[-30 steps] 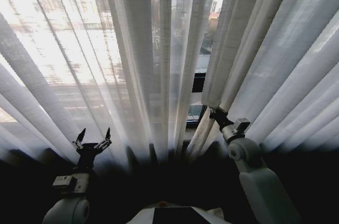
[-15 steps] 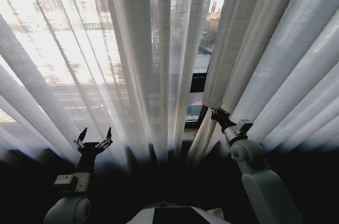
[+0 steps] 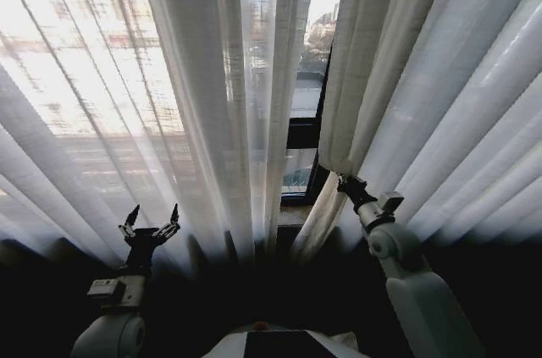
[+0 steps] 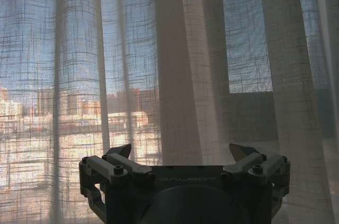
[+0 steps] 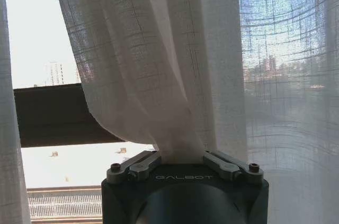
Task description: Open the curtains by pulling them apart, changing their state from closed to fully open.
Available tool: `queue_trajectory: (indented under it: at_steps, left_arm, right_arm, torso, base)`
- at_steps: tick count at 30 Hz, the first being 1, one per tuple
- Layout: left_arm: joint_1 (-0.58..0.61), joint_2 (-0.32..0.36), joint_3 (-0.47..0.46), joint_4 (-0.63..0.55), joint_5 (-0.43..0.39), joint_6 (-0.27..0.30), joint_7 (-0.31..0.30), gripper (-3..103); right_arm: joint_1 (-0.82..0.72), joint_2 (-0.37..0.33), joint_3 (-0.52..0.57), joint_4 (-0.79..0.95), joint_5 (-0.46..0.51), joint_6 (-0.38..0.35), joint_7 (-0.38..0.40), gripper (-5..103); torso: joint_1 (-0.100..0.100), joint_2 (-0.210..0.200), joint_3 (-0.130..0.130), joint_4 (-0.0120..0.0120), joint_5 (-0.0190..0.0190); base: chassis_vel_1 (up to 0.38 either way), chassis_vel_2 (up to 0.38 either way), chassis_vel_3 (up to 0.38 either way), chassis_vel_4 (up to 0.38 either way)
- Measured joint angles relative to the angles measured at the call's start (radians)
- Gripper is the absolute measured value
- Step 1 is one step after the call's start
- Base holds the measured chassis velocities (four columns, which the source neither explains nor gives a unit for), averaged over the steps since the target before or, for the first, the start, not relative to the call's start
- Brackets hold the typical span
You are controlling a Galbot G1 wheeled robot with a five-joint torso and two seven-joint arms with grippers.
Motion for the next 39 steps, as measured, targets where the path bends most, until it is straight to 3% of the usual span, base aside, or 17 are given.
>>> queue_trajectory:
  at_steps: [17,39]
  left_arm:
    - [-0.005,-0.004,0.004,0.007,0.008,0.001,0.000,100]
    - [-0.004,-0.001,0.007,0.019,0.008,-0.002,0.002,100]
  right_arm:
    - [0.000,-0.003,0.004,-0.012,-0.001,0.006,-0.004,0]
    - [-0.003,0.001,0.008,-0.020,-0.005,0.010,-0.011,0]
  torso:
    - [0.000,0.000,0.000,0.0001,-0.0003]
    - [0.000,0.000,0.000,0.0001,-0.0003]
  base:
    - [-0.223,-0.222,0.221,0.225]
    - [-0.349,-0.344,0.340,0.361]
